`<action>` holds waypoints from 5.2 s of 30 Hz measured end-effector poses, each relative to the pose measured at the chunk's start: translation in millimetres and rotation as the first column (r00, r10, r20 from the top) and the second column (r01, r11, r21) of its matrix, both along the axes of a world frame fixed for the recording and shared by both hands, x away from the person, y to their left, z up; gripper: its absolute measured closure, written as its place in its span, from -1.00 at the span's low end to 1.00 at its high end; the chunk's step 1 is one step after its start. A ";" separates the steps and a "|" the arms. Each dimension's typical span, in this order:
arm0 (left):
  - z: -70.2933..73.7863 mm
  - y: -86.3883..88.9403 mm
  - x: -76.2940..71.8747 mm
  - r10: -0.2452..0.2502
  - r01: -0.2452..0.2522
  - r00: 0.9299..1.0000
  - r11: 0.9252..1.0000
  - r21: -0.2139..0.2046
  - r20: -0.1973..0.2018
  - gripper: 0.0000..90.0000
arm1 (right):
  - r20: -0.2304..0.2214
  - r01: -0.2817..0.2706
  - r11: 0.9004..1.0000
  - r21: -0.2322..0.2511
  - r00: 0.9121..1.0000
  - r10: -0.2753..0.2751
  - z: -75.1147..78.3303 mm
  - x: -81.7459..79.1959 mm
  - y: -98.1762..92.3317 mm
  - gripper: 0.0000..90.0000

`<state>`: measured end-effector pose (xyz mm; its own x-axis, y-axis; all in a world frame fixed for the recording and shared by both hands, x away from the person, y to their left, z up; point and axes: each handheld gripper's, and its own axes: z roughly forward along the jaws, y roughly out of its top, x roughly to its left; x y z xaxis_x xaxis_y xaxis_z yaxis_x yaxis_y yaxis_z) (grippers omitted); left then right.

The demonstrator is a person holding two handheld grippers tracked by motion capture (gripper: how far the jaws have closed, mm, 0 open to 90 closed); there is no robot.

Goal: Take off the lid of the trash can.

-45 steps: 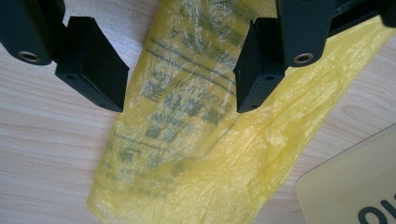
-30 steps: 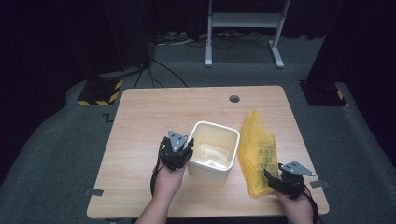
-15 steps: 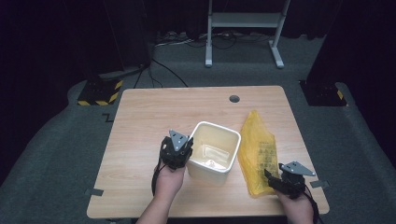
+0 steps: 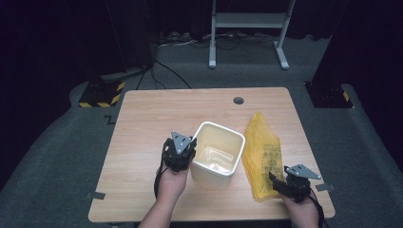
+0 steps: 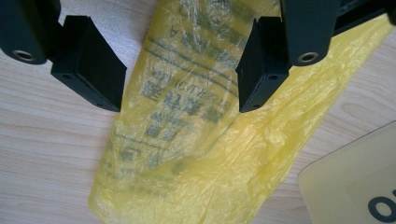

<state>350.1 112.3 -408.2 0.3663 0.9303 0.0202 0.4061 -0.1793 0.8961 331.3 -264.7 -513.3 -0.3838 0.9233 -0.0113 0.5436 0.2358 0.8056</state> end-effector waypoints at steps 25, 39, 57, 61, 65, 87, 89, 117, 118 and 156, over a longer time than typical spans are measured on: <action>-1.0 13.4 -17.1 -0.004 0.034 0.977 0.990 -0.136 0.214 0.80 | 0.025 0.019 1.000 0.011 0.999 -0.019 1.6 0.8 0.3 -0.43; -1.9 23.2 -26.1 0.008 0.055 0.953 0.978 -0.199 0.302 0.80 | 0.039 0.020 1.000 0.002 0.999 -0.020 0.9 0.6 1.9 -0.51; -5.0 81.0 -37.8 0.111 -0.033 0.941 0.971 -0.239 0.320 0.80 | 0.046 0.017 1.000 -0.002 0.999 -0.017 1.3 0.4 3.5 -0.54; -5.7 96.0 -40.9 0.137 -0.059 0.937 0.969 -0.240 0.321 0.80 | 0.043 0.017 1.000 -0.002 0.999 -0.017 1.2 0.6 4.0 -0.55; -6.4 110.1 -44.2 0.161 -0.087 0.933 0.969 -0.232 0.323 0.80 | 0.019 0.018 1.000 0.003 1.000 -0.018 0.5 2.5 4.9 -0.60; -25.1 178.0 -57.3 0.300 -0.243 0.911 0.945 -0.221 0.283 0.80 | 0.016 0.005 1.000 -0.027 1.000 -0.005 -2.2 3.3 10.1 -0.62; -28.4 180.7 -57.2 0.310 -0.253 0.910 0.941 -0.223 0.274 0.80 | 0.020 0.005 1.000 -0.021 1.000 -0.004 -2.0 3.3 9.4 -0.62; -84.1 186.4 -32.5 0.348 -0.342 0.933 0.937 -0.076 0.095 0.80 | 0.014 -0.008 1.000 -0.023 1.000 0.009 -3.3 3.9 8.0 -0.62; -86.9 186.1 -30.5 0.350 -0.345 0.933 0.936 -0.071 0.080 0.80 | 0.014 -0.010 1.000 -0.024 1.000 0.010 -3.4 4.1 7.9 -0.62; -105.3 170.0 -5.9 0.366 -0.343 0.917 0.927 0.153 -0.162 -0.03 | 0.001 -0.023 1.000 -0.013 1.000 0.023 -4.0 4.8 8.4 -0.62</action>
